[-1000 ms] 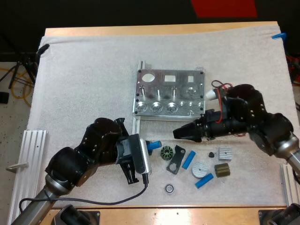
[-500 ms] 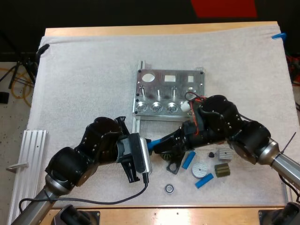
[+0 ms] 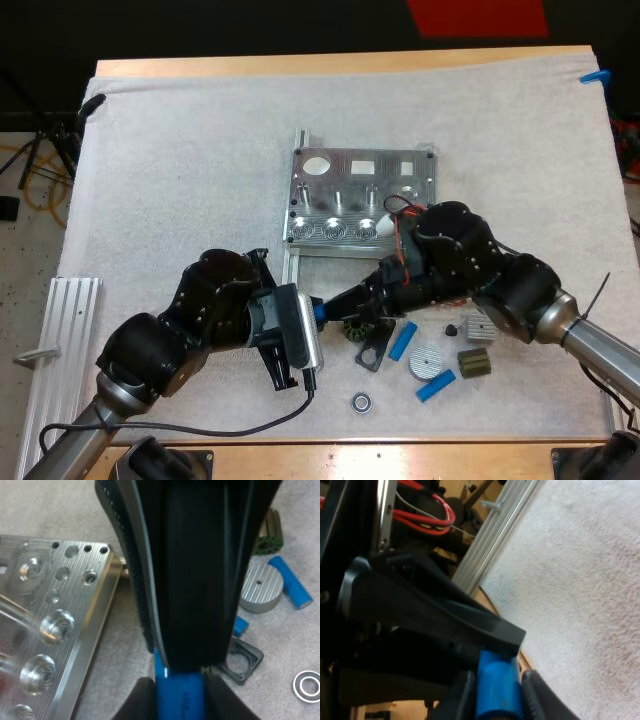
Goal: Load cells from left to right
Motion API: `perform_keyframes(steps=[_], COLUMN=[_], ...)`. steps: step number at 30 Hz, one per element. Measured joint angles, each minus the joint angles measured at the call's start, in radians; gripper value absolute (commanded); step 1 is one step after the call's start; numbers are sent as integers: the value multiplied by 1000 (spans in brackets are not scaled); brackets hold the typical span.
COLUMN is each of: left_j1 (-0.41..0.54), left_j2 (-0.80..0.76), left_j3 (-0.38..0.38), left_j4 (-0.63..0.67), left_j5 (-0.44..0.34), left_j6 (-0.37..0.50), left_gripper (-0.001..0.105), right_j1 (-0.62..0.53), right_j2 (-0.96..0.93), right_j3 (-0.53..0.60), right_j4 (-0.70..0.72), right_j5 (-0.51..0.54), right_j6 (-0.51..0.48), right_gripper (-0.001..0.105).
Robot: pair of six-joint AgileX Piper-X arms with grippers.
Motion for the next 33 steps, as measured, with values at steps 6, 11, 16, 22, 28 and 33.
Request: perform_keyframes(steps=[6, 11, 16, 22, 28, 33], left_j1=[0, 0, 0, 0, 0, 0], left_j2=[0, -25, -121, -228, -302, -332], left_j3=[0, -14, -16, -16, -19, -22], left_j4=[0, 26, 49, 59, 60, 89], left_j5=[2, -62, -175, -227, -279, -283], left_j6=[0, -61, -108, -241, -447, -520], left_gripper=[61, 71, 68, 67, 67, 67], right_j1=[0, 0, 0, 0, -22, -72], right_j2=[0, 0, 0, 0, 36, 131], right_j3=[0, 0, -59, -194, -319, -405], right_j4=[0, 0, 72, 317, 504, 580], right_j5=[10, 63, 166, 448, 650, 675], right_j6=[0, 0, -29, -184, -316, -370], right_gripper=[0, 0, 0, 0, 0, 0])
